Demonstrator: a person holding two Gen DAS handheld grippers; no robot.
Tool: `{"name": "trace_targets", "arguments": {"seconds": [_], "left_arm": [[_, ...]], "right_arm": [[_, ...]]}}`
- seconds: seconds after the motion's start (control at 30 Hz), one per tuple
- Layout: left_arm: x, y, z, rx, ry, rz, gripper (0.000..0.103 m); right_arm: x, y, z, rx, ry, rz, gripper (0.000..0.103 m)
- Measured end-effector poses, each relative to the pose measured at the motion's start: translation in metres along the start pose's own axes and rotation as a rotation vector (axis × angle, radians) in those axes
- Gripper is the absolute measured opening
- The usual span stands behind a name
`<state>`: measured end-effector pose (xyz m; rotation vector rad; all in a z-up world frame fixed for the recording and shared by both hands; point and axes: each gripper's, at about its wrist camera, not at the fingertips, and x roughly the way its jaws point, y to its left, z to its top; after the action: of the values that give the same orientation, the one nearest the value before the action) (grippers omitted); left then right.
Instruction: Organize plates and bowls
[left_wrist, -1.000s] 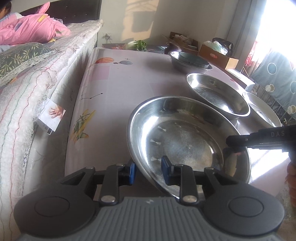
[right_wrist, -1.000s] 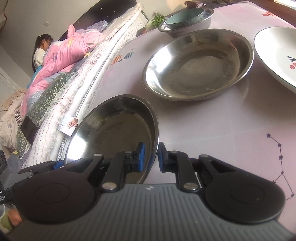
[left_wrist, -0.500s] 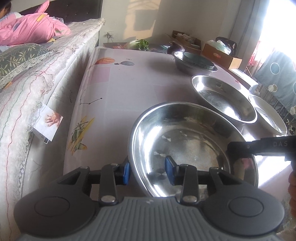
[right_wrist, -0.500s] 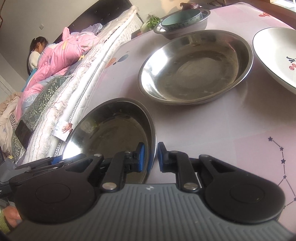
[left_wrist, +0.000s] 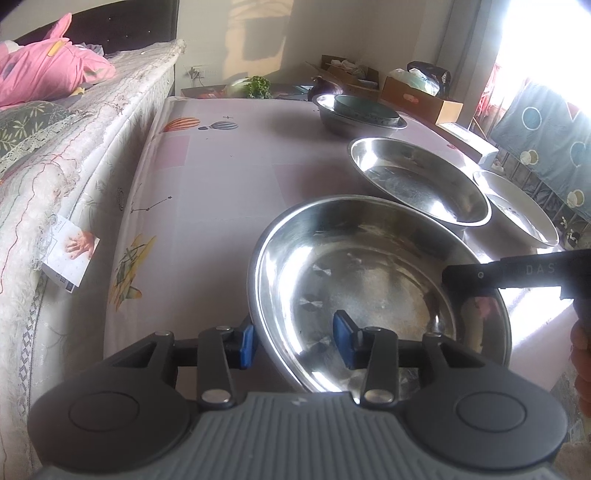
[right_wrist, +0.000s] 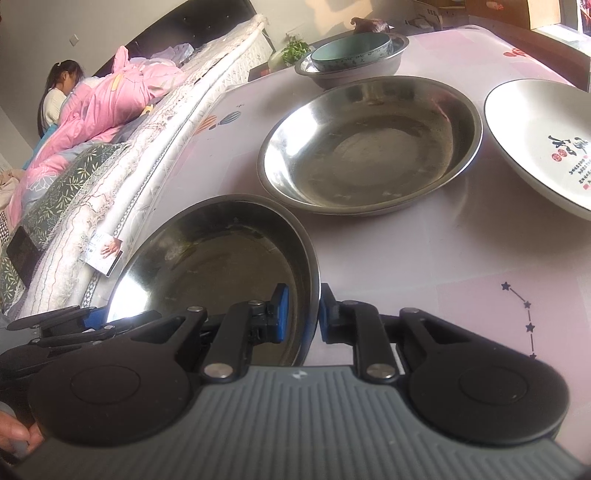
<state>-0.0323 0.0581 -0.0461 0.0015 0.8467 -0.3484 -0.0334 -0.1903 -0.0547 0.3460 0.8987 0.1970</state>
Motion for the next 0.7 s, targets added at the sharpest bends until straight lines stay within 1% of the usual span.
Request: {"name": "trace_targets", "arguments": {"seconds": [0.7], "left_arm": [[0.0024, 0.0024, -0.0006, -0.004, -0.008, -0.002, 0.045]], "right_arm": [[0.0016, -0.0047, 0.001, 0.028, -0.002, 0.011, 0.018]]}}
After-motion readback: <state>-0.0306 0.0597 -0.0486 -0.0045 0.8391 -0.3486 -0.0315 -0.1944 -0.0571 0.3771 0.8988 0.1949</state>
